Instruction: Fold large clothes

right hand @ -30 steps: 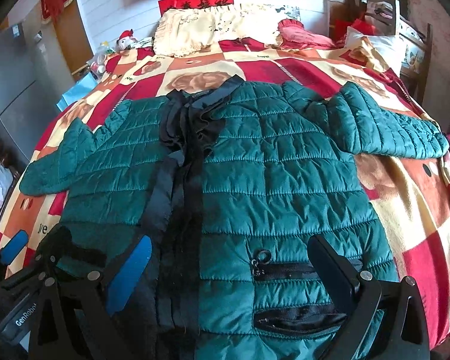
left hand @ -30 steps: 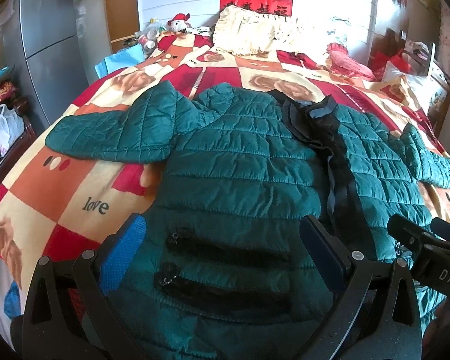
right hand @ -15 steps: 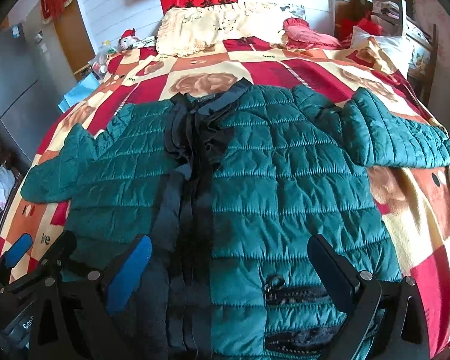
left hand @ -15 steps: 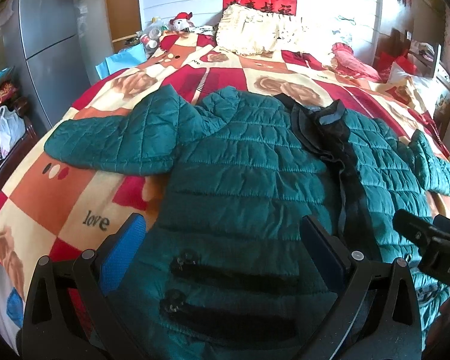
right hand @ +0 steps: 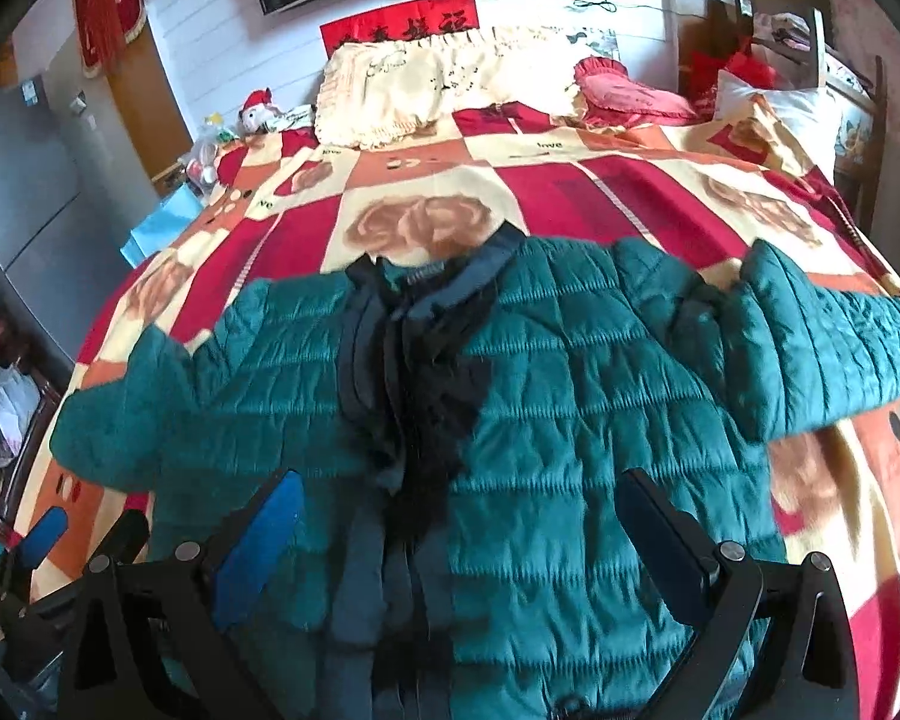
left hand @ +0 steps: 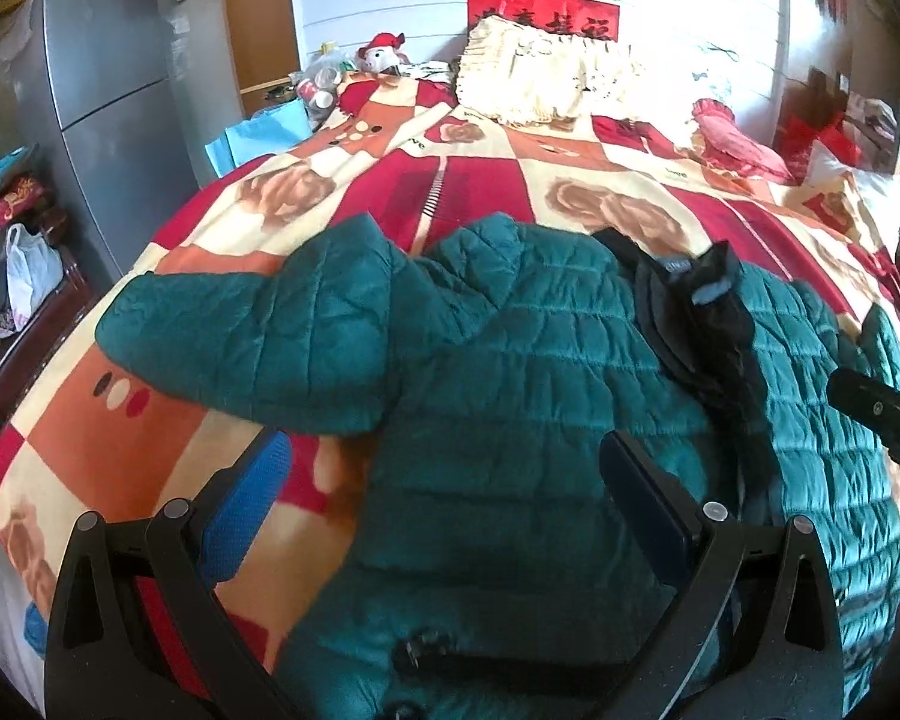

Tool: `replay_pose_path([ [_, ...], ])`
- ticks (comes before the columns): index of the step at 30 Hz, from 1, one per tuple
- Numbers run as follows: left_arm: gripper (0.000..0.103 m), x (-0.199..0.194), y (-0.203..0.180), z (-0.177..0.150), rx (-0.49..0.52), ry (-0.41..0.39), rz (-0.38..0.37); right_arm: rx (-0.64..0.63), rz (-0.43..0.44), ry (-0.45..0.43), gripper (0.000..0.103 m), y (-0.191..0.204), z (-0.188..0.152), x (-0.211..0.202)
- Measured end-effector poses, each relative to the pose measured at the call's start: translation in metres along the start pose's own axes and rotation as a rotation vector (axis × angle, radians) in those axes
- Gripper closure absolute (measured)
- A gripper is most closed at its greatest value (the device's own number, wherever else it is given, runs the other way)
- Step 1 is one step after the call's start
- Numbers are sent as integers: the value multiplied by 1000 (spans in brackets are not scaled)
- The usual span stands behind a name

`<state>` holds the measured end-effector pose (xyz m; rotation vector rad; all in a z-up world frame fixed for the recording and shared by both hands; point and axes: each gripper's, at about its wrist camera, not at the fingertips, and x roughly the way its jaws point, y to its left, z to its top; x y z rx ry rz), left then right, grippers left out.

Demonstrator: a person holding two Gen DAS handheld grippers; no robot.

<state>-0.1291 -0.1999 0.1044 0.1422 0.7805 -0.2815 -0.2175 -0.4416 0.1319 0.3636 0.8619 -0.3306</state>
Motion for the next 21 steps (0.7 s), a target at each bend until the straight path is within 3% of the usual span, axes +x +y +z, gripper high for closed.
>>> replay_pose_path([
  [9,0,25,6,19,-6,12,18,-22,-35,-4,0,4,29,30],
  [21,0,60,10,27,-17,47,39,-59,-43,24,0,11,32,76],
])
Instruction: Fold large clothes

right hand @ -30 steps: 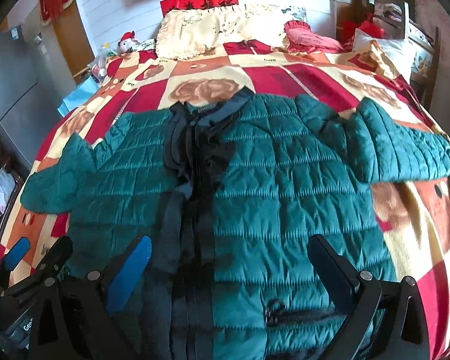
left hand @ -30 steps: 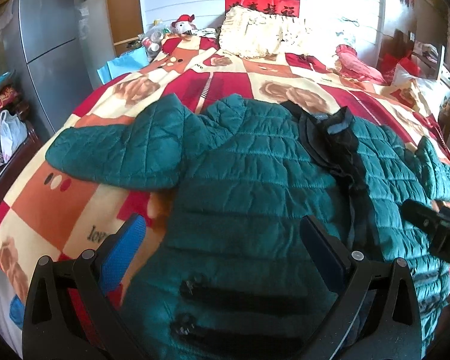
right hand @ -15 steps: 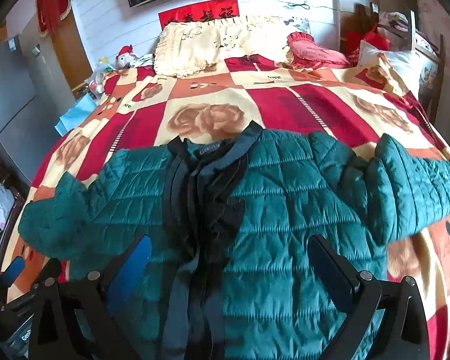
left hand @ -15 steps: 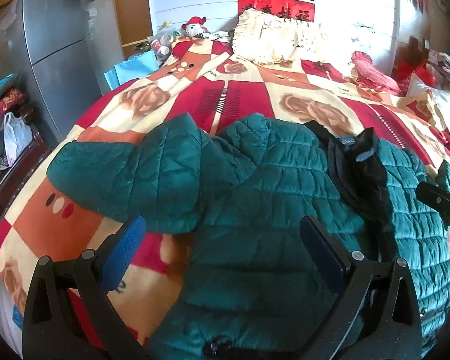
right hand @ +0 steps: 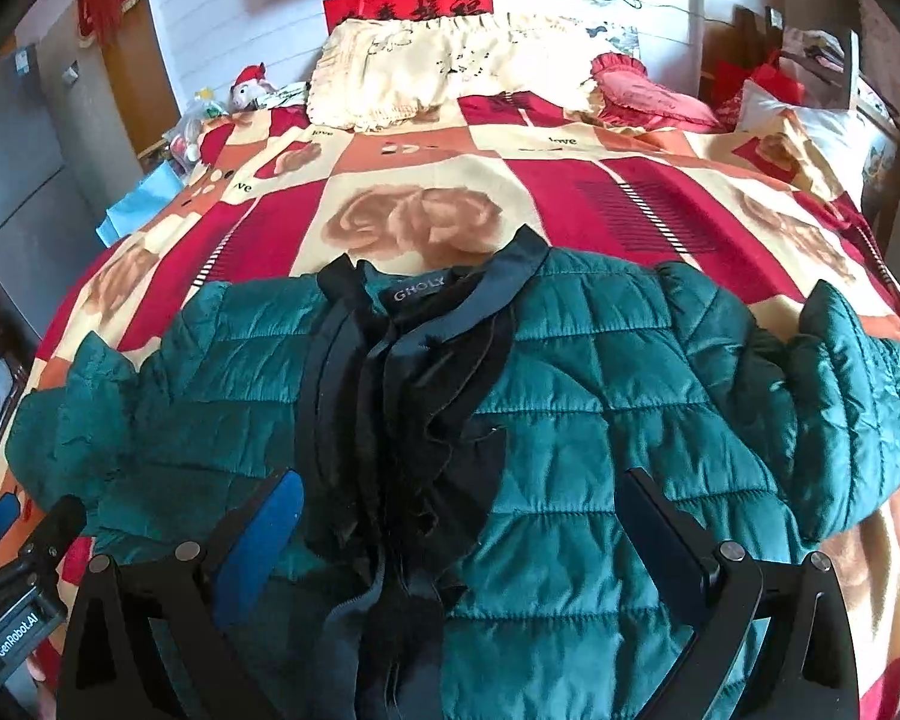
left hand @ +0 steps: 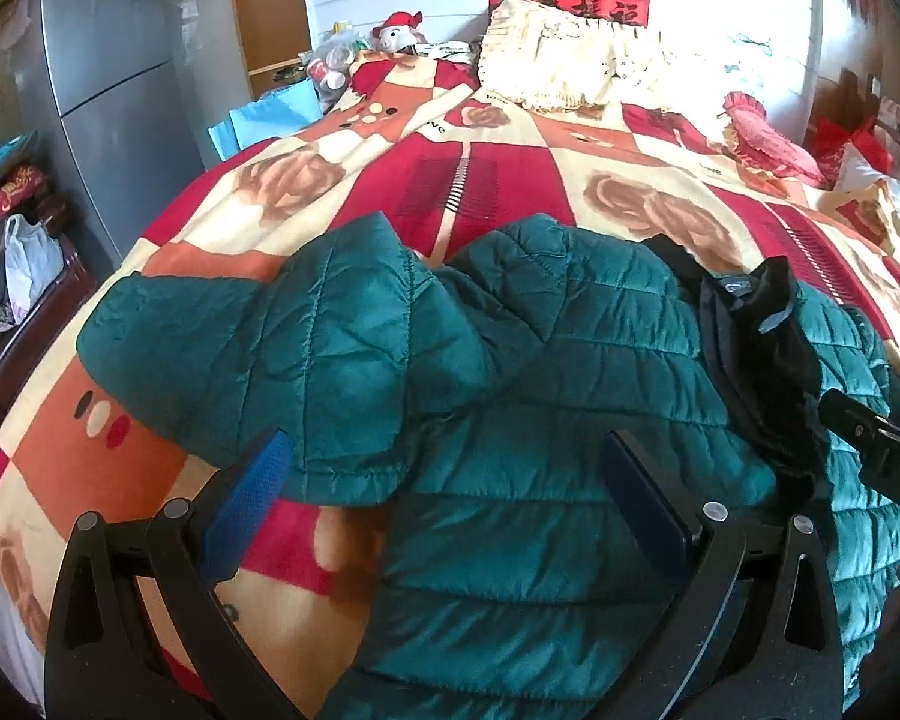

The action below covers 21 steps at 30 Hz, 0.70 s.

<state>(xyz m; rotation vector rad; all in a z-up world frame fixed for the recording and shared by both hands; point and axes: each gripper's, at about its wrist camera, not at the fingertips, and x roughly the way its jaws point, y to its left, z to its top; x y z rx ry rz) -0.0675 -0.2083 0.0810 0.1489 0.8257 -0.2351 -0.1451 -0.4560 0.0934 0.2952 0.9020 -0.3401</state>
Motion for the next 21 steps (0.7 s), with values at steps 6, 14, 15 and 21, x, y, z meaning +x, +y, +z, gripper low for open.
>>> replay_pose_path([
  [6,0,9,5,3,-7,8,-3,-1,7,0,0,8,4,12],
  [14,0,18,24,7,-27,12,12,-25,9,9,0,18,1,17],
  [15,0,19,27,8,-30,14,16,-26,10,10,0,19,1,17],
  [21,0,32,61,11,-73,31,24,-52,16,19,0,27,0,22],
])
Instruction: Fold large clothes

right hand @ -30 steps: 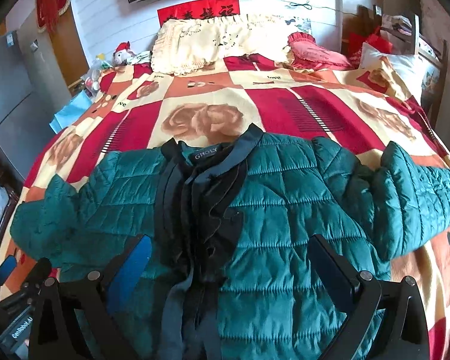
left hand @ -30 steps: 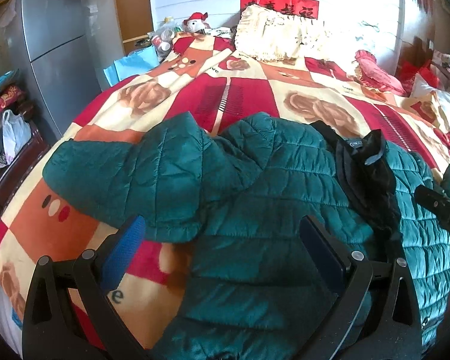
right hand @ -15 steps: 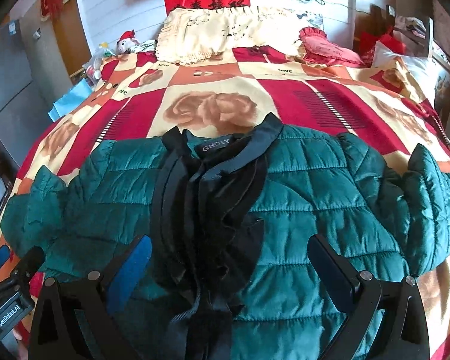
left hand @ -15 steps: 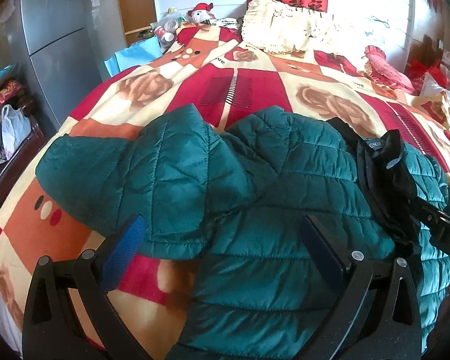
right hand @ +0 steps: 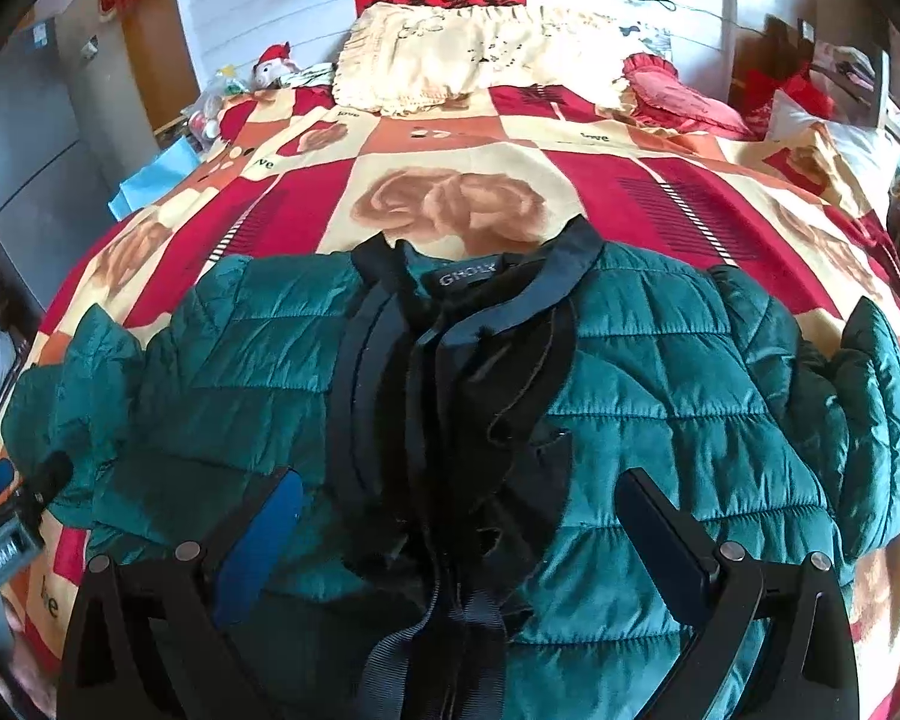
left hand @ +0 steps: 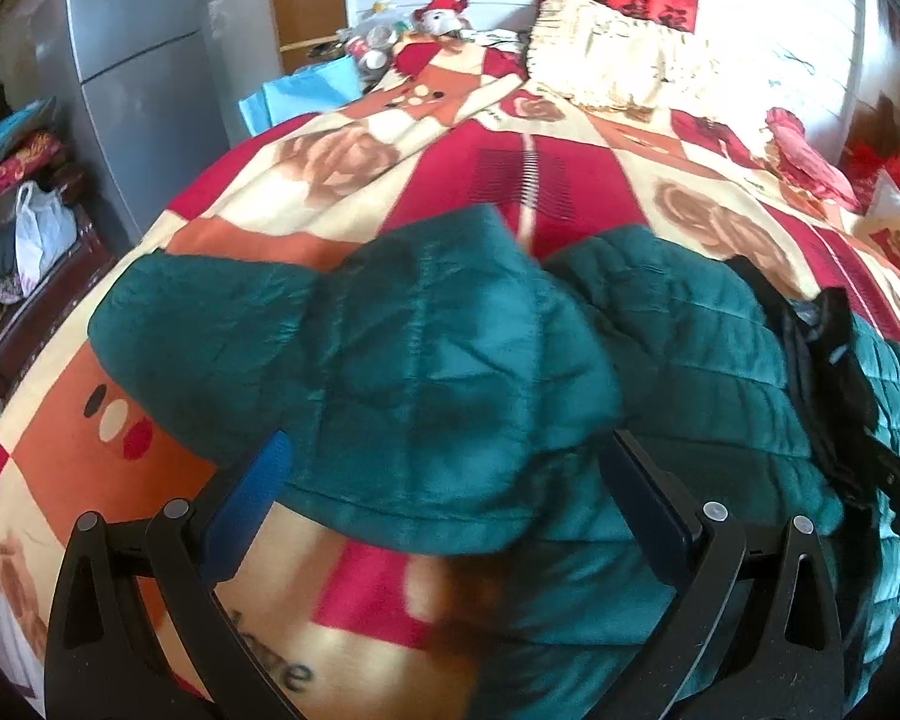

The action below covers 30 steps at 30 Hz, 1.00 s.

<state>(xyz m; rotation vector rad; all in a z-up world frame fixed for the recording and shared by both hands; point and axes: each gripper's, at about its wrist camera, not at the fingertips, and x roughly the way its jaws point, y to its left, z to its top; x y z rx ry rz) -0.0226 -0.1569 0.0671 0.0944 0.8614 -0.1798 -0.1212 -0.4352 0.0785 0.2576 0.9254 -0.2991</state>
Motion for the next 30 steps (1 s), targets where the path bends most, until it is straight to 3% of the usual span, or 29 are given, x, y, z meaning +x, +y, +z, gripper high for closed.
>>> replay_pose_path([
  [6,0,19,69,14,-135,33,47,-22,5,5,0,7,0,2],
  [14,0,46,187,24,-439,48,107,-34,25,36,0,9,-4,3],
  [17,0,51,220,25,-522,21,160,-34,38,41,0,10,-6,2],
  [24,1,70,265,31,-629,13,204,-21,61,35,0,10,-7,-5],
  [26,1,74,267,33,-635,-9,195,-23,62,37,0,11,-7,-6],
  [30,5,89,268,38,-614,25,195,-29,52,37,0,10,-7,-6],
])
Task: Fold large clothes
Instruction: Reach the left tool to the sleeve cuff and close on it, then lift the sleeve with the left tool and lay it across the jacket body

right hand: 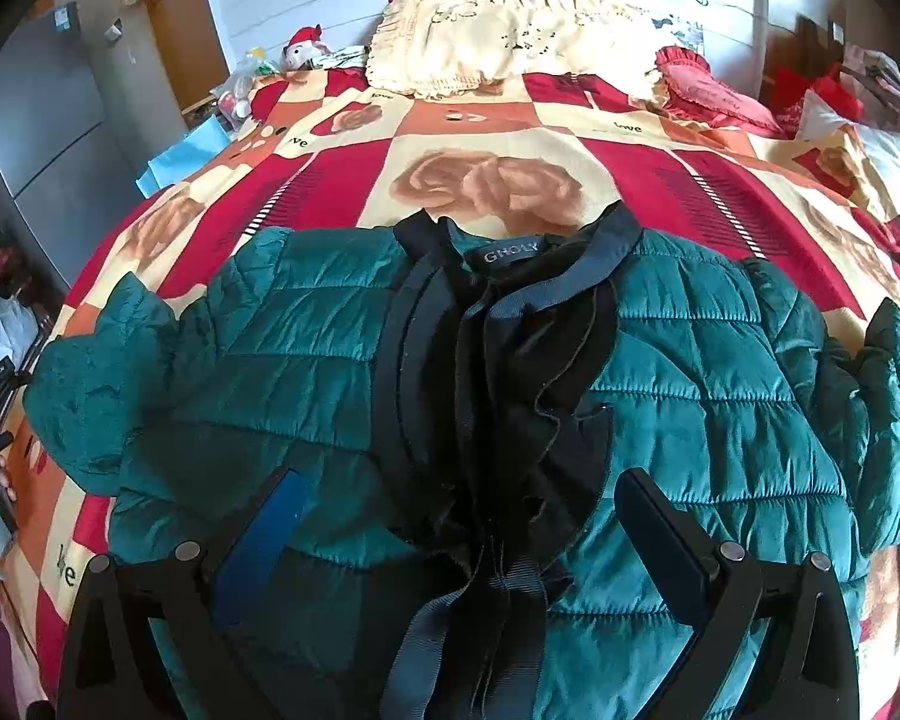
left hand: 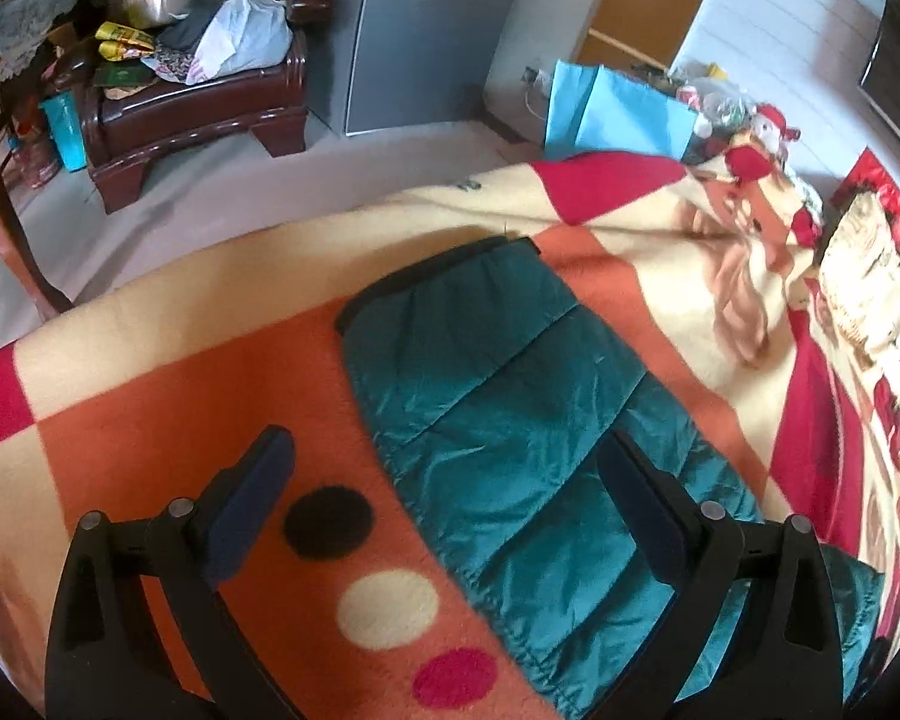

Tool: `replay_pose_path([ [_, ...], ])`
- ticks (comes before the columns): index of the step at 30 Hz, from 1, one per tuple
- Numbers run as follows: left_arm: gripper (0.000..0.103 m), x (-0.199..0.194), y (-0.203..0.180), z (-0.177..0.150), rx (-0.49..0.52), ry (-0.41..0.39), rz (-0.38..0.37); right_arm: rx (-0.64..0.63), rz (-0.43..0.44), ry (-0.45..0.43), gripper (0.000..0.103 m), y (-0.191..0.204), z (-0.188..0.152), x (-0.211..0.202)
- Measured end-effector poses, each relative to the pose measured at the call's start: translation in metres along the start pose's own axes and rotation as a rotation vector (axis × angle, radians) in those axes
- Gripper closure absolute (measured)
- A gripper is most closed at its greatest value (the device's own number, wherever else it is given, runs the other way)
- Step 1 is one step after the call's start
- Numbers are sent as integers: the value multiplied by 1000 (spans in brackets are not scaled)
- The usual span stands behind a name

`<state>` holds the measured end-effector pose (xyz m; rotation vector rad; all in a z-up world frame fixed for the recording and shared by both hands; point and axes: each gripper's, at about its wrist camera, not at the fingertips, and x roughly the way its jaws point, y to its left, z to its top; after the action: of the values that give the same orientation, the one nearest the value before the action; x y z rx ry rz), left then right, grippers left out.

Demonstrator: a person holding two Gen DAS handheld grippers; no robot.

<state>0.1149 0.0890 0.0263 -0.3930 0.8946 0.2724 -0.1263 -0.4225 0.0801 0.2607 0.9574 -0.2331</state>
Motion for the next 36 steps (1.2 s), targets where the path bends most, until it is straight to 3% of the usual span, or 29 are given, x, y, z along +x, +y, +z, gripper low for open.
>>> replay_pose_path([
  [4,17,17,-2,-1,9,50,-5,17,-2,11,0,-4,0,4],
  [7,24,17,-4,1,12,17,-19,20,-4,22,0,-6,-2,6],
  [9,40,19,-3,2,6,11,-44,16,-6,25,0,-5,-3,6],
  [11,66,20,-2,4,-7,23,-76,10,-8,23,0,-4,-3,5],
  [13,85,18,3,6,-38,40,-126,7,-12,20,0,-4,-4,3],
  [16,89,2,10,7,-87,44,-227,12,-13,15,0,-5,-4,1],
  [26,90,-100,-25,-25,91,-36,-392,27,-17,10,0,-10,-9,-8],
  [36,90,-161,-86,-80,221,39,-527,38,-32,0,0,-24,-20,-29],
])
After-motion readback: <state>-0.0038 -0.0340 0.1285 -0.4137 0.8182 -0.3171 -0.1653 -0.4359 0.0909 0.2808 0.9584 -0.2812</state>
